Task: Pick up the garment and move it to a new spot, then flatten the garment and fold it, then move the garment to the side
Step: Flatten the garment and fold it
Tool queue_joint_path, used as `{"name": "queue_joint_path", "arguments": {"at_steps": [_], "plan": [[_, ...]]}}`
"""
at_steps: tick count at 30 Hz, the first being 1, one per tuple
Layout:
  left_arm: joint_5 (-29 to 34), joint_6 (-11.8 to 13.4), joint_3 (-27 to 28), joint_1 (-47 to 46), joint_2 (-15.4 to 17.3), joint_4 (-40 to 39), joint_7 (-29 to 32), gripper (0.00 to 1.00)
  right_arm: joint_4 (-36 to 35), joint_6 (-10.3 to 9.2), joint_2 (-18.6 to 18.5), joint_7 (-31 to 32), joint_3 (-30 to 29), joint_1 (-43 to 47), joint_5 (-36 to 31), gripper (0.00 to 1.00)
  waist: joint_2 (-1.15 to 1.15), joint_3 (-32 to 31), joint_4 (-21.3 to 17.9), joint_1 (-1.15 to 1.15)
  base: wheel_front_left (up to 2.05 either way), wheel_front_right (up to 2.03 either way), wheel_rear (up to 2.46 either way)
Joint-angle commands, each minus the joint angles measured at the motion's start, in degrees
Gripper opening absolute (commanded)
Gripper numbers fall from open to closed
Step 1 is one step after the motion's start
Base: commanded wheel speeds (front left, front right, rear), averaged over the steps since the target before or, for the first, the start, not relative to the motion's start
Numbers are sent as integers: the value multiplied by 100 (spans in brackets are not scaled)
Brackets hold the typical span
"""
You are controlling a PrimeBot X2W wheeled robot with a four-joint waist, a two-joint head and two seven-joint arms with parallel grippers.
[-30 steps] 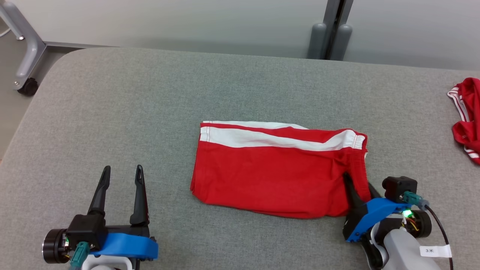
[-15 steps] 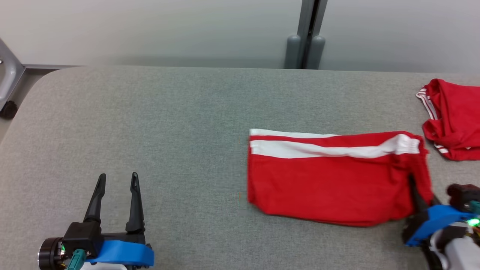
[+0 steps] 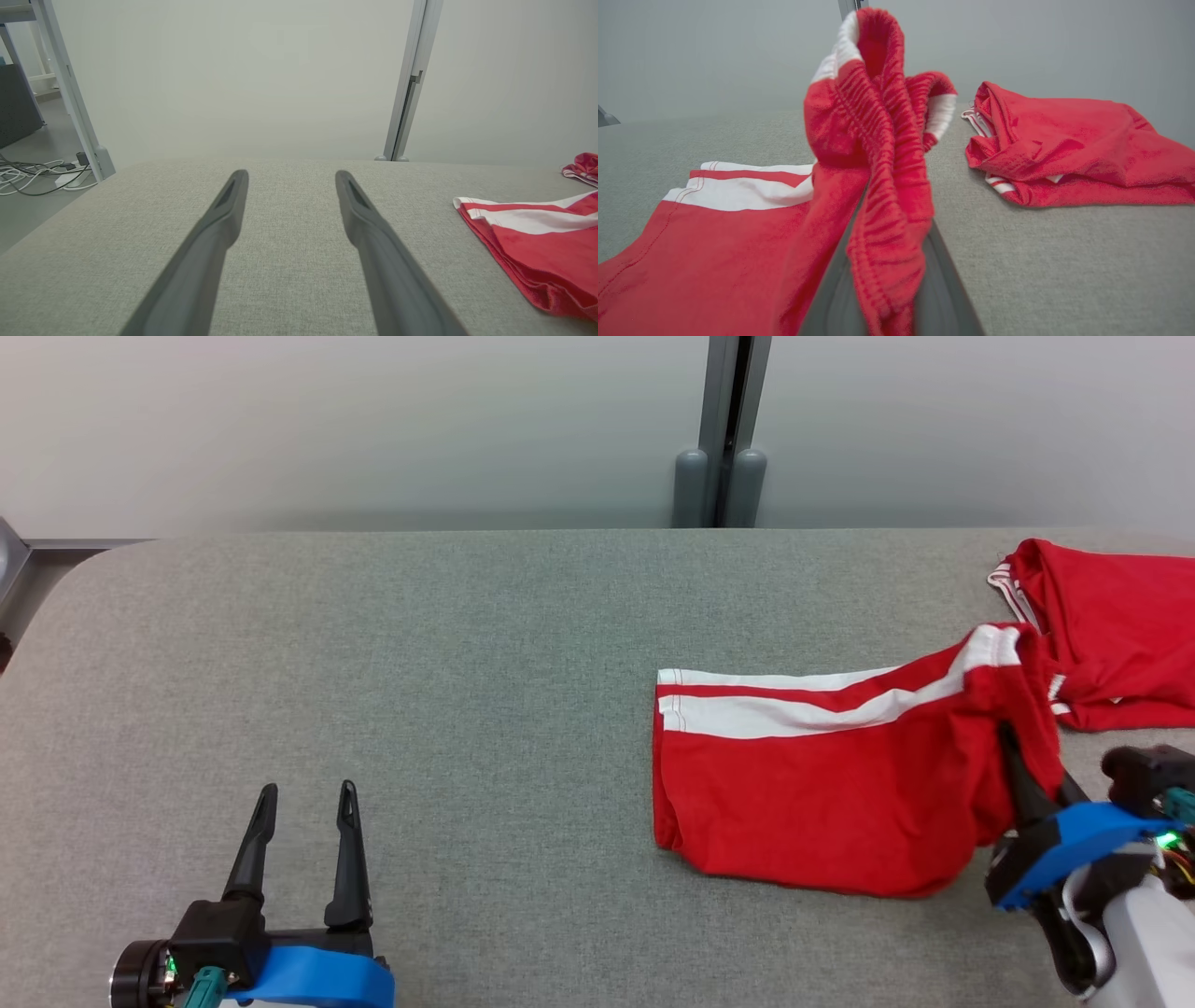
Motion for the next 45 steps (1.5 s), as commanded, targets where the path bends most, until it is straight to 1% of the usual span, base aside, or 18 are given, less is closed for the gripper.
{"name": "queue_joint_path", "arguments": {"at_steps": [1, 2, 5, 10, 17, 22, 26, 27, 28, 29, 35, 38, 45], "plan": [[13, -19, -3, 38, 4, 7, -23, 100, -126, 1, 57, 102, 37, -102, -43, 0, 0, 11, -5, 0, 0, 0, 0], [22, -15, -9, 19, -6, 9, -23, 100, -327, 1, 176, 218, 74, -168, -85, 0, 0, 27, -6, 0, 0, 0, 0], [17, -19, -24, -3, -18, 11, -23, 100, -558, 1, 424, 458, 190, -233, -172, 0, 0, 55, 2, 0, 0, 0, 0], [5, -42, -71, -96, -38, 42, -23, 100, -741, 1, 723, 680, 364, -375, -506, 0, 0, 122, 67, 0, 0, 0, 0], [-13, -61, -135, -239, -56, 91, -23, 100, -480, 1, 1103, 733, 523, -534, -858, 0, 0, 249, 224, 0, 0, 0, 0], [-16, -64, -159, -294, -71, 97, -23, 100, -256, 1, 1225, 651, 601, -641, -1009, 0, 0, 338, 315, 0, 0, 0, 0], [-25, -56, -172, -363, -81, 111, -24, 100, -67, 1, 1280, 537, 723, -659, -999, 0, 0, 400, 361, 0, 0, 0, 0], [-27, -48, -177, -377, -83, 115, -23, 100, -32, 1, 1287, 483, 773, -669, -976, 28, 0, 410, 368, 0, 0, 0, 0], [-33, -36, -178, -381, -84, 119, -24, 100, 17, 1, 1292, 439, 823, -663, -947, 49, 0, 412, 370, 0, 0, 0, 0], [-40, -27, -178, -381, -85, 121, -23, 100, 50, 1, 1296, 403, 868, -652, -903, 100, 0, 412, 368, 0, 0, 0, 0], [-47, -12, -139, -312, -87, 147, -23, 100, 37, 1, 1300, -31, 1238, -531, -691, 100, 0, 304, 247, 0, 0, 0, 0], [-24, -4, -110, -257, -88, 148, -24, 100, -81, 1, 1259, -202, 1256, -382, -673, 100, 0, 197, 136, 0, 0, 0, 0], [6, 13, 15, -122, -65, 86, -23, 100, -731, 1, 935, -446, 880, 24, -754, 100, 0, -21, -162, 0, 0, 0, 0]]}}
